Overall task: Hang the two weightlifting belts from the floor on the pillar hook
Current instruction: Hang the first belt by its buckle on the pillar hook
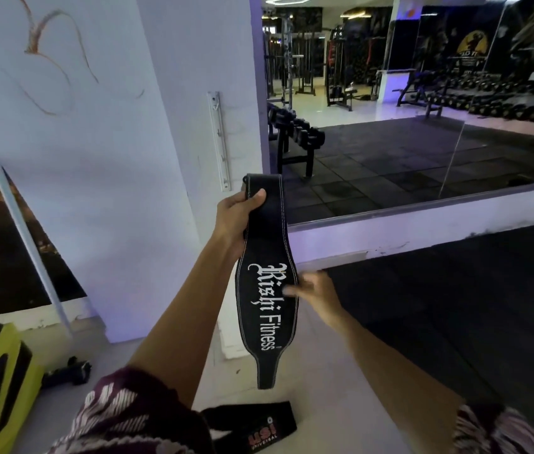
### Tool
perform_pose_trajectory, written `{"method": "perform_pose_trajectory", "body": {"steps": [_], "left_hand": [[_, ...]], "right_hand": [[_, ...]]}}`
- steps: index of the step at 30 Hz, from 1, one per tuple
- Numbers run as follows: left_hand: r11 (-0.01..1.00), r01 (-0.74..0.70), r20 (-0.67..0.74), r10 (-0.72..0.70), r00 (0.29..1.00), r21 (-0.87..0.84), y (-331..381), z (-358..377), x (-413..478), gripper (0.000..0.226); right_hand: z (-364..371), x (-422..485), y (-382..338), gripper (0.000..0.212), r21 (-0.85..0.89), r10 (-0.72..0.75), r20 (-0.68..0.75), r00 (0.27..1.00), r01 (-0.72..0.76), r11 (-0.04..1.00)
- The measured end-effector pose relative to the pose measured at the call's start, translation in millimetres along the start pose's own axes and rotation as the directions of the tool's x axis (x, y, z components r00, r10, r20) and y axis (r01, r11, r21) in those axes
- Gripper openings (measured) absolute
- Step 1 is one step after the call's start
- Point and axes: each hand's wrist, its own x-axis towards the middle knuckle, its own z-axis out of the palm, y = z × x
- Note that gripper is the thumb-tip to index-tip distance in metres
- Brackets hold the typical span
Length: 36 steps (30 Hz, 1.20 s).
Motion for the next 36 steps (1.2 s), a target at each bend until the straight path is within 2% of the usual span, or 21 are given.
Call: {"method": "perform_pose_trajectory", "body": {"steps": [2,3,5,7,10,12,14,16,18,20,22,24,28,29,32,36], "left_hand": [[1.0,-0.017,0.016,0.017,1.0,0.021,-1,-6,-3,0.022],[0.999,-0.029,0.033,0.028,0.999,0.021,-1,-10,-4,0.019],[0.997,-0.064,0.069,0.061,0.996,0.034,-4,-19,-5,0.012],[0.992,-0.089,0.114,0.078,0.99,0.094,-10,-25,-10,0.013],[0.987,-0.066,0.175,0.039,0.984,0.146,-33,-35,-21,0.016],[0.981,-0.039,0.203,-0.001,0.979,0.191,-49,-40,-31,0.015],[0.97,-0.015,0.201,-0.035,0.979,0.242,-58,-45,-36,0.014],[0.964,0.013,0.154,-0.056,0.986,0.265,-54,-46,-33,0.017],[0.97,0.006,0.066,-0.023,0.998,0.242,-39,-43,-23,0.023],[0.976,-0.059,-0.008,0.062,0.998,0.21,-18,-40,-11,0.017],[0.97,-0.131,-0.037,0.141,0.989,0.205,-2,-37,-4,0.009],[0.964,-0.14,-0.002,0.145,0.989,0.227,-5,-41,-6,0.013],[0.873,-0.05,0.163,-0.034,0.986,0.486,-38,-64,-21,0.019],[0.883,-0.043,0.16,-0.036,0.986,0.468,-35,-65,-20,0.016],[0.948,-0.134,0.068,0.119,0.99,0.288,-4,-57,-7,0.017],[0.948,-0.239,0.034,0.237,0.971,0.21,17,-38,1,0.016]], "right_hand": [[-3,-14,31,0.016,-0.209,0.163,0.113,0.98,-0.137,0.968],[-5,-14,28,0.027,-0.213,0.202,0.121,0.972,-0.173,0.962],[-5,-2,-6,0.059,-0.001,0.215,0.08,0.973,-0.216,0.976],[-4,19,-55,0.07,0.274,0.183,0.068,0.981,-0.195,0.942],[-1,56,-116,0.068,0.495,0.106,0.032,0.994,-0.108,0.862],[7,71,-128,0.062,0.565,0.177,-0.044,0.983,-0.122,0.816],[15,77,-119,0.039,0.564,0.239,-0.134,0.962,-0.124,0.816],[21,76,-113,0.02,0.597,0.217,-0.146,0.965,-0.089,0.798],[26,71,-113,0.015,0.628,0.136,-0.096,0.986,-0.046,0.777],[33,63,-117,0.013,0.616,0.024,-0.079,0.997,0.03,0.787],[38,58,-121,0.014,0.625,-0.014,-0.093,0.996,0.07,0.777],[38,59,-126,0.016,0.65,-0.011,-0.123,0.992,0.089,0.755],[32,67,-131,0.011,0.644,-0.006,-0.193,0.981,0.131,0.754],[32,66,-131,0.01,0.627,-0.019,-0.193,0.981,0.138,0.767],[33,62,-130,0.011,0.6,-0.082,-0.172,0.982,0.171,0.782],[26,57,-122,0.021,0.488,-0.217,-0.13,0.967,0.253,0.835]]}}
